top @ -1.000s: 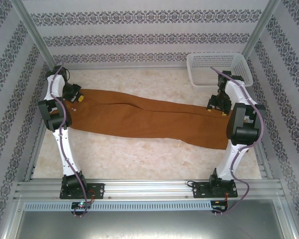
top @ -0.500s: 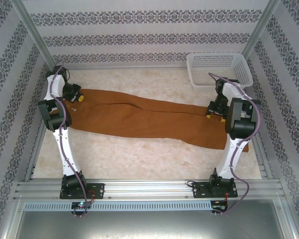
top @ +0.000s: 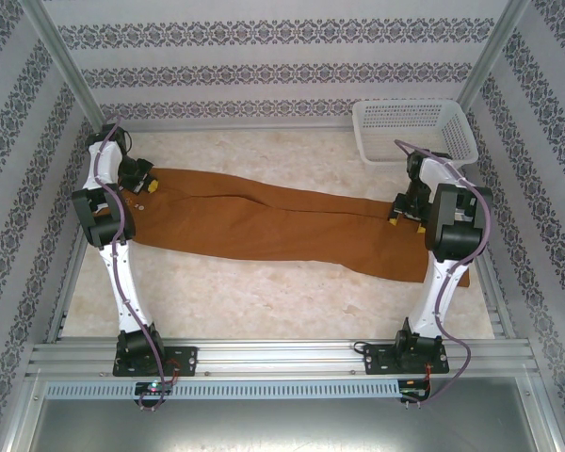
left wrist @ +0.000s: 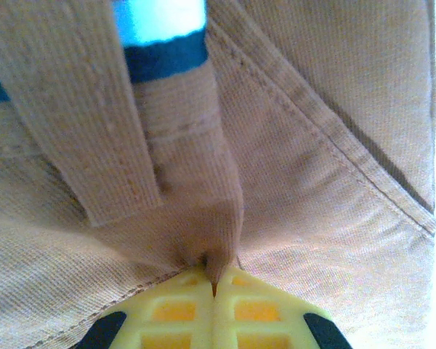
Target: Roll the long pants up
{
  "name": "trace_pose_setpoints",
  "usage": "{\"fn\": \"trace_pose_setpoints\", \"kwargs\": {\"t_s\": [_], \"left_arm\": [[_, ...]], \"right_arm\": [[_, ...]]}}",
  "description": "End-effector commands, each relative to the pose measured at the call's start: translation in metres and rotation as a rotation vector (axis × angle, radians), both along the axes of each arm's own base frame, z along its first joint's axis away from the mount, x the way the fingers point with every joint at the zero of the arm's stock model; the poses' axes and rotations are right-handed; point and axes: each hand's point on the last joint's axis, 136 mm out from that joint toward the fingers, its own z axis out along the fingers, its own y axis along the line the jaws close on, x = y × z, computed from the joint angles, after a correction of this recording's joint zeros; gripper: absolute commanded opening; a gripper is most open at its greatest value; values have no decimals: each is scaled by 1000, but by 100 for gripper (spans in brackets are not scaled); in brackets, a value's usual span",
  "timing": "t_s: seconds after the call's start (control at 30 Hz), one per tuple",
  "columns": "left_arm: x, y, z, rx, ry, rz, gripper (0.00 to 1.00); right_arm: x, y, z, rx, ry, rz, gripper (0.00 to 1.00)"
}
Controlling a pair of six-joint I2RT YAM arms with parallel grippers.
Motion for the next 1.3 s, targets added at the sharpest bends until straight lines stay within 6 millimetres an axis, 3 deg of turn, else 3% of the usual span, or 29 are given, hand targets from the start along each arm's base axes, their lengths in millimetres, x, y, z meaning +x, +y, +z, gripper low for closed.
{"fn": "trace_pose_setpoints", "kwargs": {"t_s": [0.0,0.47,0.77,1.0,1.1,1.17,1.23,1.27], "left_arm": [[11,0,14,-8,-59,-1,0],[11,-1,11,-16,-59,-3,0],[12,-3,3,-31,-57,-5,0],[12,0,-2,-35,-55,-4,0],[14,1,-2,-36,-65,-2,0],[15,2,0,-38,-71,1,0],[15,4,0,-38,-74,5,0],[16,4,0,-38,-76,6,0]], "right_arm": [[2,-11,11,-42,-18,-52,69],[9,-10,26,-33,-157,-274,73],[-9,-10,9,-59,-83,-285,73],[-9,-13,0,-77,-58,-276,70],[-4,-18,-1,-90,-53,-258,61],[0,-21,-2,-98,-49,-246,46],[4,-23,-4,-102,-39,-233,11],[4,-24,-4,-105,-36,-229,0]]}}
